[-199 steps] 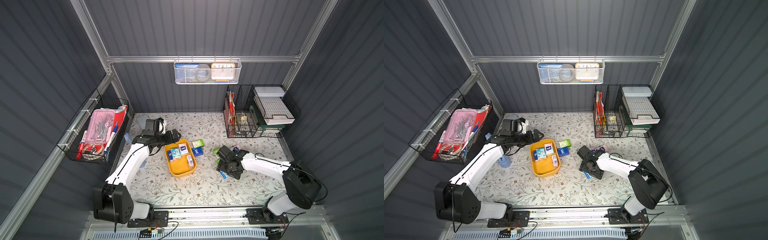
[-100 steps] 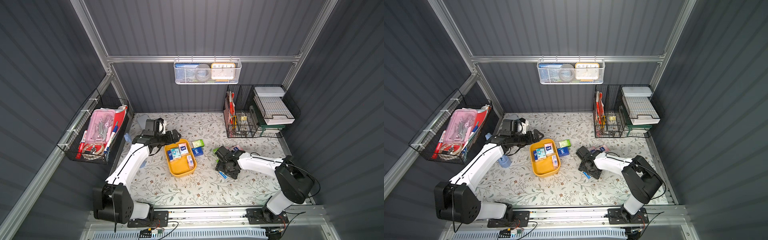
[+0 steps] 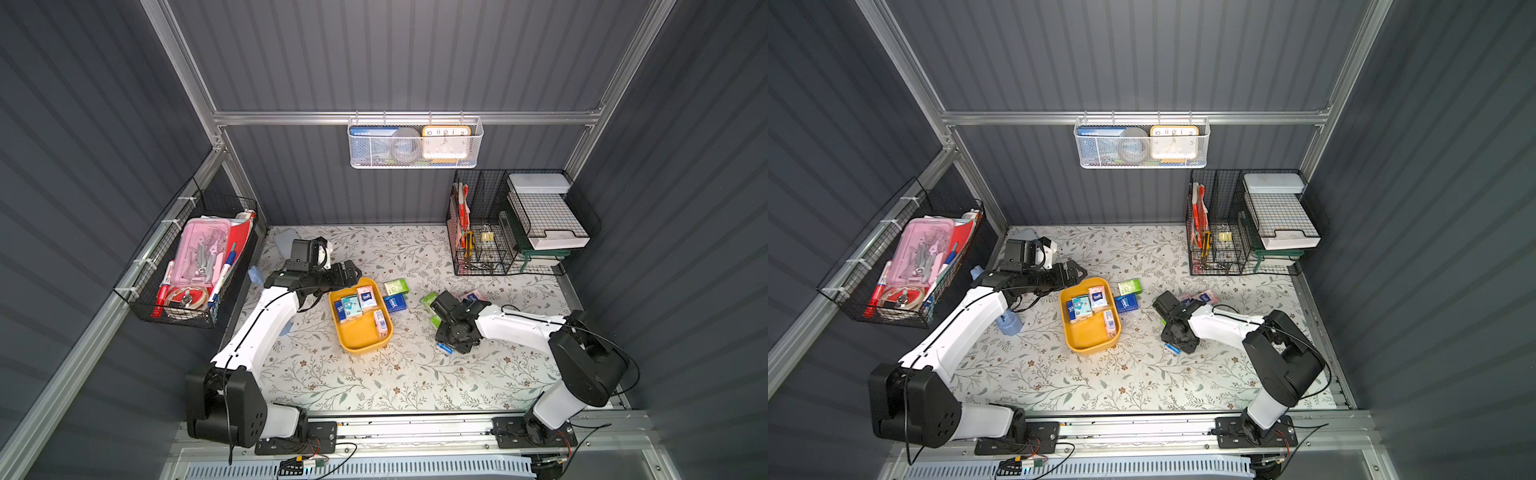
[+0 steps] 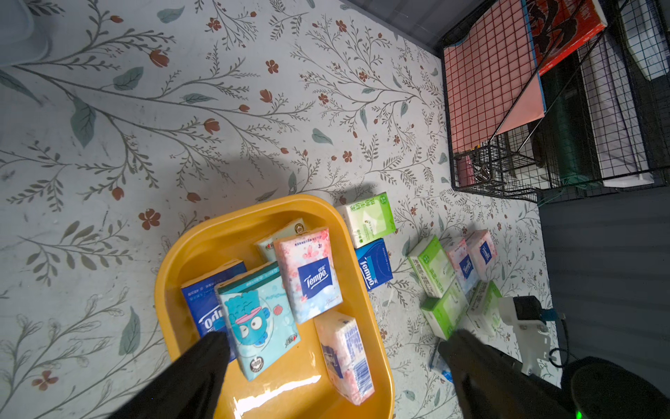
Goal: Put the pocket tissues into the storage box
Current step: Pick up the pocket tissues from the center of the board, then place the pocket tissues in the storage box.
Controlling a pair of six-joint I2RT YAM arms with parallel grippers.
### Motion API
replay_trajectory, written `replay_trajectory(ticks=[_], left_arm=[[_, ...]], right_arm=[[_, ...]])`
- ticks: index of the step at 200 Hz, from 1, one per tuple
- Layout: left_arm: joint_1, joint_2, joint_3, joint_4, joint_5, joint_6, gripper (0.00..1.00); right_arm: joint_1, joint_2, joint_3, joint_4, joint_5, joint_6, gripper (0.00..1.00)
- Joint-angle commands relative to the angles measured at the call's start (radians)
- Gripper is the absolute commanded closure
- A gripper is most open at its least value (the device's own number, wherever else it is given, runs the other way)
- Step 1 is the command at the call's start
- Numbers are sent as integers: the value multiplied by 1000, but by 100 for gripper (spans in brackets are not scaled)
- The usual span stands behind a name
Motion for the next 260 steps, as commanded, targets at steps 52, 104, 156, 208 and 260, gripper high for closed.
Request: replay_trajectory(ticks=[52, 104, 156, 208, 260], left_arm=[[8, 8, -14, 6, -18, -31, 1], [80, 25, -41, -71, -156, -76, 1], [153, -3, -118, -110, -217, -78, 1], [165, -23, -143, -137, -253, -70, 1], [165, -39, -129, -142, -250, -58, 1]], right_arm=[[63, -121, 181, -192, -36, -195, 52], [168, 61, 496, -152, -175, -392, 52], [235, 269, 736, -103, -278, -506, 52], [267, 453, 912, -179, -320, -589, 52], [271, 556, 997, -317, -297, -661, 52]])
